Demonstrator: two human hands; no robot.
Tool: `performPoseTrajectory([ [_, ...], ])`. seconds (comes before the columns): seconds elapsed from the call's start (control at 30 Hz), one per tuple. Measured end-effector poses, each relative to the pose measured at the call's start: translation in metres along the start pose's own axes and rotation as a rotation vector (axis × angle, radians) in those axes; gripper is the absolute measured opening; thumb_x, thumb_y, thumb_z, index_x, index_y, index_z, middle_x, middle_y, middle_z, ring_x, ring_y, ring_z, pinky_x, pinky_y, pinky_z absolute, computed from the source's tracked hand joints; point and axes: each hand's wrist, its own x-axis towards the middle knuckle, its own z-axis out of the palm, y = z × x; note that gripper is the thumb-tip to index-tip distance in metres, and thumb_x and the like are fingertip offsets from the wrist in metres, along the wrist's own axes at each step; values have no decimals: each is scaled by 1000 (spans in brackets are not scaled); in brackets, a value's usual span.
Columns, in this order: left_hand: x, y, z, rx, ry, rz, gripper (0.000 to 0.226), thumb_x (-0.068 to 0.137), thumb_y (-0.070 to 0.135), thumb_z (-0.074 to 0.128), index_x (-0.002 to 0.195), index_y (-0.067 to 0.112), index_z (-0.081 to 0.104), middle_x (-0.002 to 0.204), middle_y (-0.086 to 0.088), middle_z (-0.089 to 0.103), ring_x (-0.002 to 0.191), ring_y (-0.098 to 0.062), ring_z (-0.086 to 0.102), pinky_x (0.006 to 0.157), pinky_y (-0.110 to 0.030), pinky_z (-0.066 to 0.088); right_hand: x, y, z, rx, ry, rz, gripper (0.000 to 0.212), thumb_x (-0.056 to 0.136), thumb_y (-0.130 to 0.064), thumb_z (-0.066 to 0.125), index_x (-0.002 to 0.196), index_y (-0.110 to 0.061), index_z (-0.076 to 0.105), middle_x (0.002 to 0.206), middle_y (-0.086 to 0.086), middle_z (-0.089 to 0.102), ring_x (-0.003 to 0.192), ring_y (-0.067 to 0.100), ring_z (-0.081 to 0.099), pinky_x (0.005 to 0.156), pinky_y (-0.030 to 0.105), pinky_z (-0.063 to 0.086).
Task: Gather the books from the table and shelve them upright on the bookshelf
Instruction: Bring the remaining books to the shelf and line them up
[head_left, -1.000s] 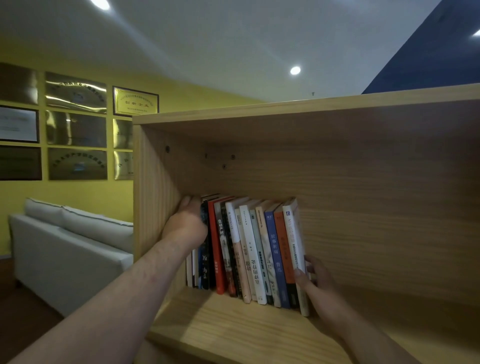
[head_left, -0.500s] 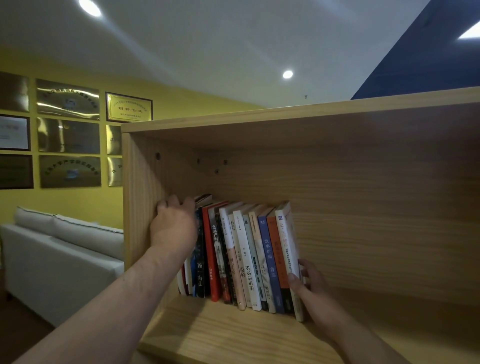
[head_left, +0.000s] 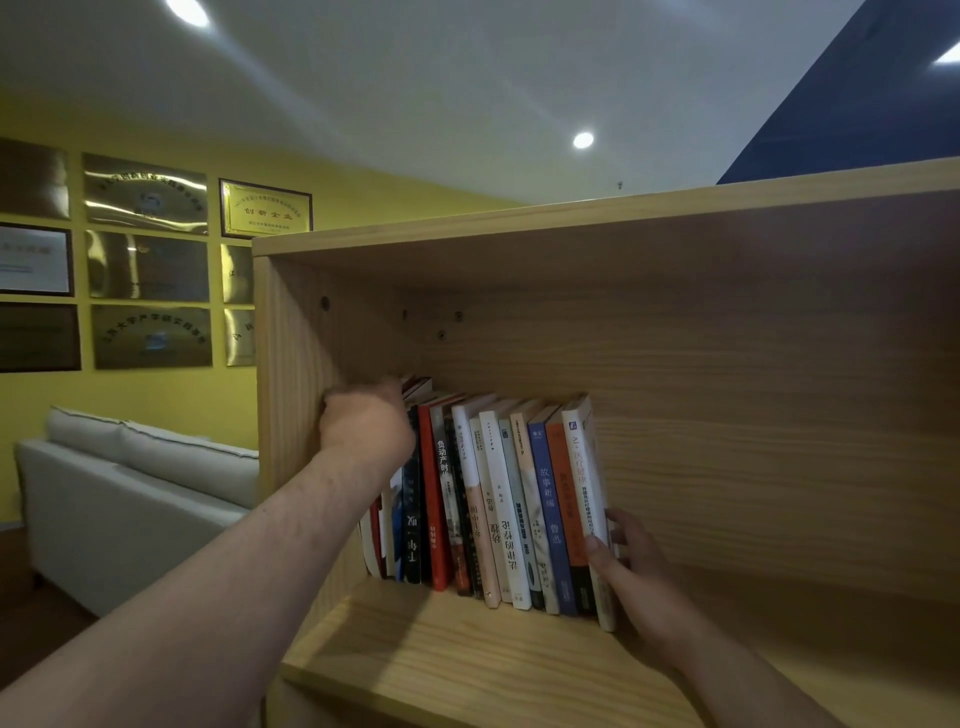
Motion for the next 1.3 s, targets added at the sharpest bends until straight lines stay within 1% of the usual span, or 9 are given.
performPoseTrajectory([
  [0.2, -2, 5, -20, 8, -109, -63, 43, 88, 29, 65, 123, 9, 49, 110, -11, 62, 99, -28, 63, 72, -35, 54, 0, 0, 0, -27, -6, -24, 58, 95, -40, 60, 147, -40, 36, 139, 0, 51, 115, 20, 59, 72, 30, 56],
  [0.33, -3, 4, -25, -50, -165, -9, 40, 93, 21, 62, 127, 6, 50, 118, -13, 57, 95, -25, 59, 70, -32, 49, 0, 1, -1, -30, 3, -28, 69, 85, -51, 64, 147, -41, 36, 142, 0, 49, 121, 23, 57, 88, 42, 58],
  [0.53, -9, -5, -40, -96, -112, 15, 11, 92, 15, 56, 99, 10, 50, 77, 0, 48, 82, -22, 56, 66, -32, 48, -3, -1, -1, -68, 5, -49, 62, 97, -40, 58, 153, -34, 31, 141, 0, 50, 113, 19, 57, 73, 29, 53],
  [0.67, -19, -15, -41, -197, -41, -37, 16, 89, 21, 64, 82, 12, 54, 74, -1, 55, 67, -19, 57, 53, -27, 43, -3, -3, 0, -64, -1, -50, 61, 98, -38, 57, 153, -33, 32, 137, -1, 51, 106, 15, 56, 67, 25, 50],
  [0.77, -35, -20, -30, -492, 37, -174, 36, 86, 36, 73, 100, 9, 53, 86, -1, 60, 79, -25, 61, 61, -28, 44, -5, -5, 0, -12, -12, -26, 59, 96, -38, 58, 150, -37, 34, 137, -1, 50, 109, 19, 58, 71, 32, 54],
  [0.87, -62, -21, -3, -968, 91, -334, 33, 85, 24, 77, 108, 15, 55, 91, 4, 64, 86, -22, 67, 60, -26, 47, -5, -4, 0, -64, 17, -33, 58, 95, -44, 59, 147, -42, 35, 139, -3, 48, 116, 24, 58, 81, 42, 58],
  [0.97, -90, -15, 35, -1160, 50, -342, 38, 84, 12, 76, 108, 28, 51, 101, 7, 67, 85, -10, 66, 56, -18, 47, -3, -2, 1, -68, 22, -43, 58, 95, -44, 60, 148, -41, 36, 141, -2, 48, 117, 22, 57, 78, 36, 56],
  [1.1, -97, -8, 59, -1071, 87, -357, 38, 88, 14, 73, 105, 21, 39, 112, -7, 67, 78, -13, 64, 51, -20, 53, -1, -1, 0, -28, 9, -39, 57, 96, -36, 61, 147, -36, 37, 137, -2, 51, 110, 17, 59, 67, 25, 52],
  [1.3, -119, -16, 57, -988, 142, -350, 33, 92, 22, 69, 105, 24, 39, 116, -3, 63, 83, -11, 61, 46, -12, 47, 1, 1, -3, -105, 1, -6, 65, 89, -50, 64, 147, -45, 34, 137, 1, 51, 117, 22, 59, 82, 37, 58],
])
